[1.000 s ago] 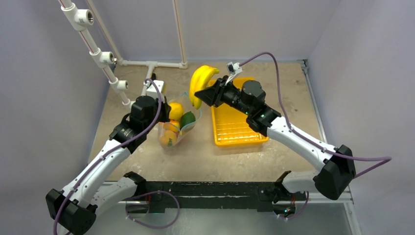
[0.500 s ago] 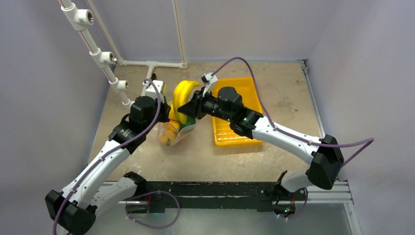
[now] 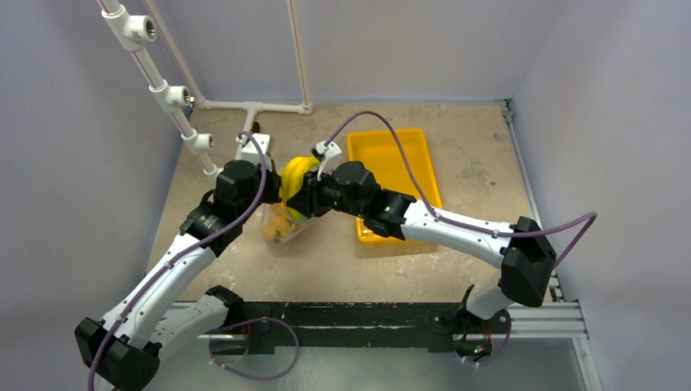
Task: Place the food in the zip-top bag and seal the zipper
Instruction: Place the fake fruit in the zipper food storage bag.
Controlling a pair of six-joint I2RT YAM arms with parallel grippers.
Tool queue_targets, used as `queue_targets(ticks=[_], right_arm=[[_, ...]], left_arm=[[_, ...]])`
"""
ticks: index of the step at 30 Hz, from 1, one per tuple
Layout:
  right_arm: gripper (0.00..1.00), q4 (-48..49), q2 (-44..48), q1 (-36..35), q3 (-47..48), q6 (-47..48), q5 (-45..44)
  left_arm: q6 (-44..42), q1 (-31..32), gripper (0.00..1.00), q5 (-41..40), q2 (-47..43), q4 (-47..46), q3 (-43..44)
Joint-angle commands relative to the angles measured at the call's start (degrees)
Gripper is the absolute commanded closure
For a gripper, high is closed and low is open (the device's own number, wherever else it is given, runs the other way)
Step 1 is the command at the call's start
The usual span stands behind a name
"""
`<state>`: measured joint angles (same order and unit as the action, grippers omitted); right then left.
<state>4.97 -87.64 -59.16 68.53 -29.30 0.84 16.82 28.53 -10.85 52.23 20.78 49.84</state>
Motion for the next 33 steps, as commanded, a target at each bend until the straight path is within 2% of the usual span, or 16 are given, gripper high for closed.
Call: queue_targets(ticks=[1,6,21,24,26,29,33], right_arm=[[1.00,-1.0,-0.2,-1.3,3.5,0.7,-2.3],[1.00,-3.4,-1.6,-2.2,4.2,0.7,-2.5],[1.00,-9.5,-8.9,-2.4,7.6,1.3,4.0],[0.85,-9.9,-8.9,-2.5,8.5,1.3,3.1],[0.67,-10.3,-8.5,-2.5,9.2,0.9,1.8],[0.50,-11.4,-7.9,-2.5,10.2,0.3,-0.3],[0.35,-12.7,-6.6,-2.5,11.1,-0.8,-3.0]], left_arm=[[-0.4,-0.1,1.00,0.6,-1.0,-2.1,0.5],[-0.3,0.0,1.00,0.7,-1.0,-2.1,0.5],[-0.4,-0.1,1.00,0.6,-1.1,-2.1,0.5],[-0.4,-0.1,1.00,0.4,-1.1,-2.0,0.5],[-0.4,-0.1,1.00,0.4,-1.2,-2.0,0.5],[-0.4,-0.1,1.00,0.5,-1.1,-2.0,0.5],[-0.4,0.0,1.00,0.6,-1.0,-2.0,0.6]])
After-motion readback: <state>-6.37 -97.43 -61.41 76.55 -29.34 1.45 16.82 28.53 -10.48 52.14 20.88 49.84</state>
